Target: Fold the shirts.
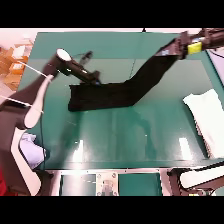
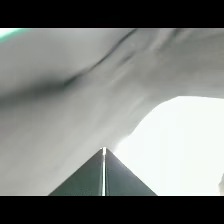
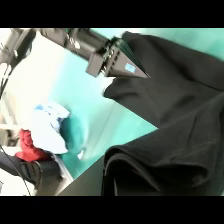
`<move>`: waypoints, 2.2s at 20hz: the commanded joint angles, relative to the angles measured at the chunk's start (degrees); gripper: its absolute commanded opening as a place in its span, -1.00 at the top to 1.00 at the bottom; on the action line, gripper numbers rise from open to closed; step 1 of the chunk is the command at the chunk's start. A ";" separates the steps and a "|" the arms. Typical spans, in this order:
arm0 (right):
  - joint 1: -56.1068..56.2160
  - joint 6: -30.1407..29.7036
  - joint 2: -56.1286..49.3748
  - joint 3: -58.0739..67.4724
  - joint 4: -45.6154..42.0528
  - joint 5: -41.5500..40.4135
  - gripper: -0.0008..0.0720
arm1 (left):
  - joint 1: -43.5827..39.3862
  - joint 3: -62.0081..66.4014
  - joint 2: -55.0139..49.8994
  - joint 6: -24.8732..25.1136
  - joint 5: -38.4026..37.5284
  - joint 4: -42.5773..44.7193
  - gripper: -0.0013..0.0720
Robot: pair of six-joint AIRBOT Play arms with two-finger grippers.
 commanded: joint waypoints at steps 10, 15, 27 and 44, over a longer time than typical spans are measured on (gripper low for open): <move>41.97 -0.66 -22.18 -3.15 3.80 -57.40 0.47 | 21.09 5.27 6.38 -4.50 -12.70 16.81 0.90; 40.68 -3.13 -25.90 -1.44 -0.81 -51.12 -0.39 | 24.94 5.25 6.97 -4.55 -13.07 16.74 0.90; 7.10 2.45 -19.43 -16.15 -6.95 -24.09 -0.53 | 25.07 5.25 7.02 -5.49 -11.96 14.38 0.90; 2.36 9.49 -7.04 4.83 -5.57 -17.40 0.93 | 24.65 5.25 7.02 -5.46 -12.48 14.23 0.90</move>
